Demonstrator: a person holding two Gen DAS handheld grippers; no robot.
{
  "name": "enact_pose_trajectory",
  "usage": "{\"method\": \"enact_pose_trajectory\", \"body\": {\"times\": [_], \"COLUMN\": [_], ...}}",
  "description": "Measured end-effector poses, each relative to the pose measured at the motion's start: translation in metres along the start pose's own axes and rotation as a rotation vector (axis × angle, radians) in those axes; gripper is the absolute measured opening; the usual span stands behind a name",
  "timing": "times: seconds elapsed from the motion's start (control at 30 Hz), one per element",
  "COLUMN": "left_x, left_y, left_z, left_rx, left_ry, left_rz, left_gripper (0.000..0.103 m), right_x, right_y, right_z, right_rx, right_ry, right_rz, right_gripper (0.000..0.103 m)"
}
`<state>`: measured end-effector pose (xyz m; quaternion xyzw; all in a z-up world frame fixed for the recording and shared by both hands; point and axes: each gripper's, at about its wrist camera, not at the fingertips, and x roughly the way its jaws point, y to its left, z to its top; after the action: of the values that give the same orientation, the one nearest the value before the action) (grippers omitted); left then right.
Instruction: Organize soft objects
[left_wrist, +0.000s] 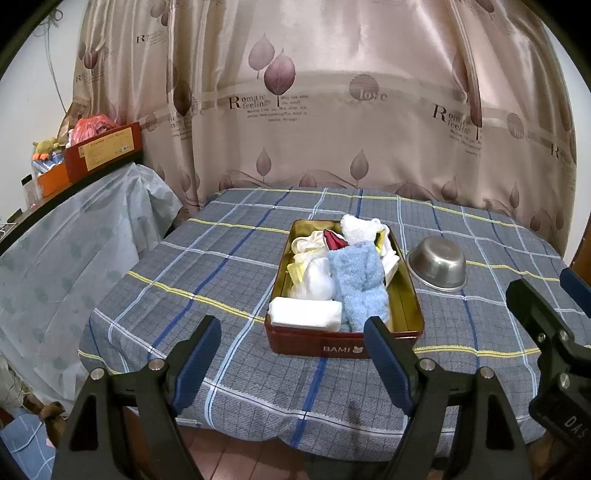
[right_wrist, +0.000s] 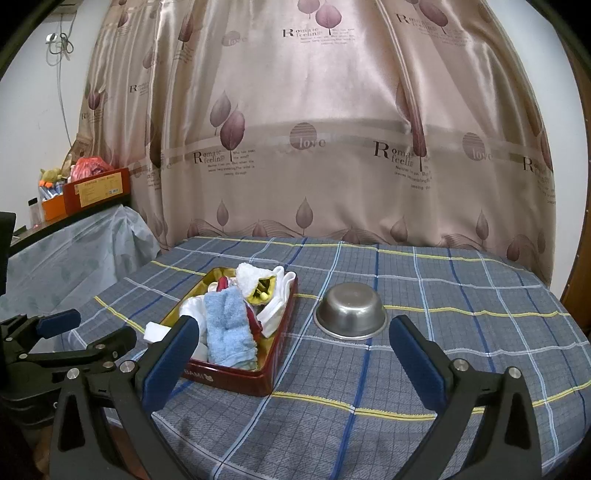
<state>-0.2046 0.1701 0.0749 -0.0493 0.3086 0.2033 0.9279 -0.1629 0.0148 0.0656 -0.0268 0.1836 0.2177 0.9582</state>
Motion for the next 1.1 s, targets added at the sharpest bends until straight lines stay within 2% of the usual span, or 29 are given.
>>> {"method": "enact_pose_trajectory", "body": {"times": [0.57, 0.7, 0.8, 0.97, 1.1], "left_x": [0.005, 0.007, 0.008, 0.013, 0.011], "left_y": [-0.002, -0.004, -0.005, -0.002, 0.002], "left_z": [-0.001, -0.004, -0.008, -0.010, -0.010], "left_rx": [0.018, 0.023, 0.014, -0.003, -0.032], "left_ry": [0.017, 0.018, 0.016, 0.032, 0.019], "left_rz": [0.000, -0.007, 0.028, -0.018, -0.023], "left_gripper": [0.082, 0.087, 0.088, 0.088, 0.088], "right_x": [0.000, 0.000, -0.004, -0.012, -0.016], "right_y": [0.000, 0.000, -0.002, -0.025, -0.062], "right_z": [-0.002, -0.008, -0.015, -0.018, -0.014], "right_rx": [0.001, 0.002, 0.004, 0.020, 0.055], "right_ry": [0.004, 0.015, 0.021, 0.028, 0.028], "right_rz": [0.002, 0.001, -0.005, -0.037, -0.097], "right_gripper": [0.102, 0.102, 0.102, 0.102, 0.102]}}
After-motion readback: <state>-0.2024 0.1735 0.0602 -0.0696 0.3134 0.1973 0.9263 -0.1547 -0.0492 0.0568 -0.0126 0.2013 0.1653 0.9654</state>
